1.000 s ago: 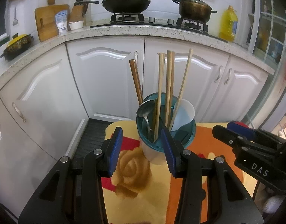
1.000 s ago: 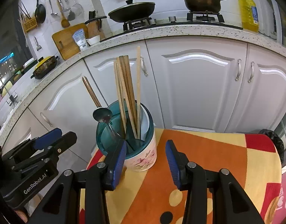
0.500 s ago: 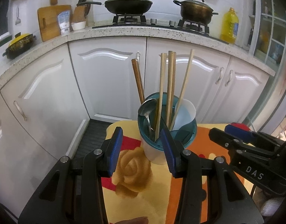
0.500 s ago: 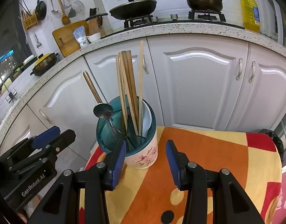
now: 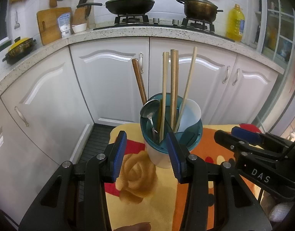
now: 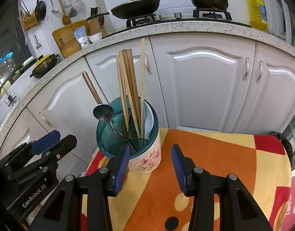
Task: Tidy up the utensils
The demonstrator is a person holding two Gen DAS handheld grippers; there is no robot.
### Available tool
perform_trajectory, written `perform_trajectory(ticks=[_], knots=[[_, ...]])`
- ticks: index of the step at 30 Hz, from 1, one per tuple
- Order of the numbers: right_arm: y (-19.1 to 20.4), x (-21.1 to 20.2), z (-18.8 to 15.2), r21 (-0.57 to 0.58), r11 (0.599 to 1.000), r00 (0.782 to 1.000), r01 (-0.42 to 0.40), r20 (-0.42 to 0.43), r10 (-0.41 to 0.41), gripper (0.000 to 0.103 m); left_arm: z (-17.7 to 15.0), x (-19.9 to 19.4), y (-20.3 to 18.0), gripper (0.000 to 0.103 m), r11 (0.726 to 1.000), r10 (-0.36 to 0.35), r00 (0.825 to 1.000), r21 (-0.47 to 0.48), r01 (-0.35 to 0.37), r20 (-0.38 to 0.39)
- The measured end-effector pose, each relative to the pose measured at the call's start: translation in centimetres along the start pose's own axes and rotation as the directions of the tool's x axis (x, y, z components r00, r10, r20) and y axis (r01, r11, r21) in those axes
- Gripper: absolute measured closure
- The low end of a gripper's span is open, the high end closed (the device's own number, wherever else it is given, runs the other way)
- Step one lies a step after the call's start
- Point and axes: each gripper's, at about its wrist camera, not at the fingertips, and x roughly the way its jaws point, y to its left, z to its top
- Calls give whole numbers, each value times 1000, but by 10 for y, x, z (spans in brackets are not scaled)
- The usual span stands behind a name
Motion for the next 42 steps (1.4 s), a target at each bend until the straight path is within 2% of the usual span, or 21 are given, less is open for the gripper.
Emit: perform_trajectory(ticks=[42], knots=[[1,7,-1,-10,1000,1000,4,-19,-4,59,-7,7,1,61,1000,-2,1000,-1,2,-29]])
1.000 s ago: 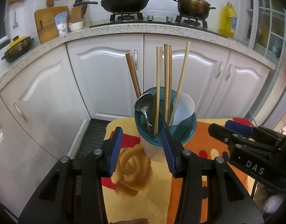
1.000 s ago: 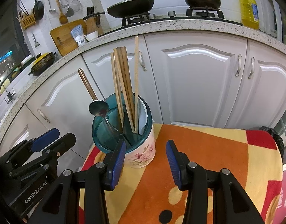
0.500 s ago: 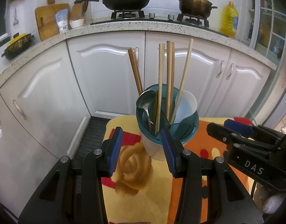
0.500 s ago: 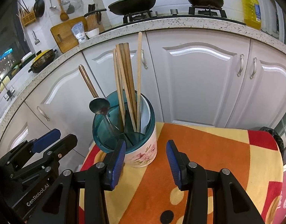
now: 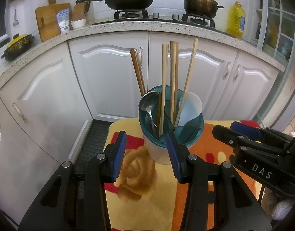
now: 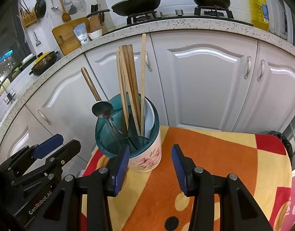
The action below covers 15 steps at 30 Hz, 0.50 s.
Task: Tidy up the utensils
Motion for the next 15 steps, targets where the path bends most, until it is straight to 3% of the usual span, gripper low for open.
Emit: perform_trajectory(ticks=[15], knots=[[9,0,3,-21,1000,1000,-4,3,4,59,1,-3,2,61,1000,-3,1000,-13,3,0]])
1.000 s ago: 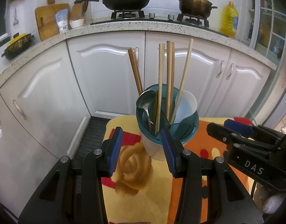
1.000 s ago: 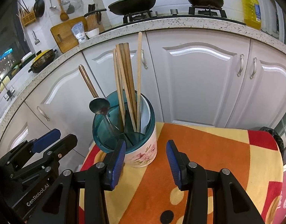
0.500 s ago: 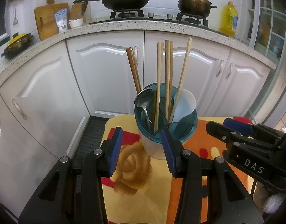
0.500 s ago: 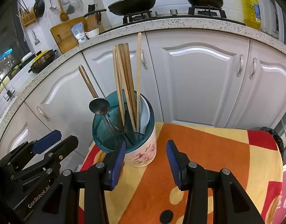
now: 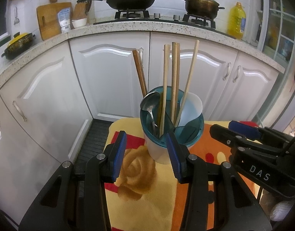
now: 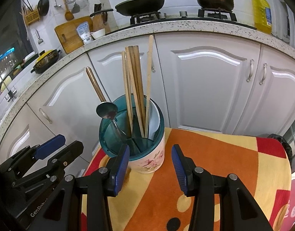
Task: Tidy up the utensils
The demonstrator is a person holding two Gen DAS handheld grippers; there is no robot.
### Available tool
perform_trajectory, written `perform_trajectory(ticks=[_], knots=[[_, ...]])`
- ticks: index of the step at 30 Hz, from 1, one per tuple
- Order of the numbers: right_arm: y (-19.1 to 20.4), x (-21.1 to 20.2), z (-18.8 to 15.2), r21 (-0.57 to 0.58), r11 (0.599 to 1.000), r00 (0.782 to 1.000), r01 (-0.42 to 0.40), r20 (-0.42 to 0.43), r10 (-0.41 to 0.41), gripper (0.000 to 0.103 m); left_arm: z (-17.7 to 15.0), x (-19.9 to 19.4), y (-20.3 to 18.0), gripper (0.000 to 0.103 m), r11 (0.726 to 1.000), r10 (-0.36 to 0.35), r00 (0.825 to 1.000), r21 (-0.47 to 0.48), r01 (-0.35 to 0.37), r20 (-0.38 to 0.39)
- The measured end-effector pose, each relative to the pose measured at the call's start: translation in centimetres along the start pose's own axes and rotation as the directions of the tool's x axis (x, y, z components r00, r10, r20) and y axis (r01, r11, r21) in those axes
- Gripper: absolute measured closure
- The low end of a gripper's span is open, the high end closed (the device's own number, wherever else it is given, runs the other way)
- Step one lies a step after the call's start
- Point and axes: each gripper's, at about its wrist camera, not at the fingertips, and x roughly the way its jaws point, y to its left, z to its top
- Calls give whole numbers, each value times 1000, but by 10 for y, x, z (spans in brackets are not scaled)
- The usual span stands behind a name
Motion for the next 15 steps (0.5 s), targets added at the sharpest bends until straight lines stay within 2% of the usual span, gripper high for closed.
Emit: perform_trajectory(ticks=[11,15], knots=[[-3,-1,-3,-1,1000,1000,0,1,0,59,0,1,2,61,1000,-5,1000,-5,5,8],[-26,-4,-12,23,999,999,36,15,-37,59,-1,2,2,61,1000,-14,1000,-1,14,9]])
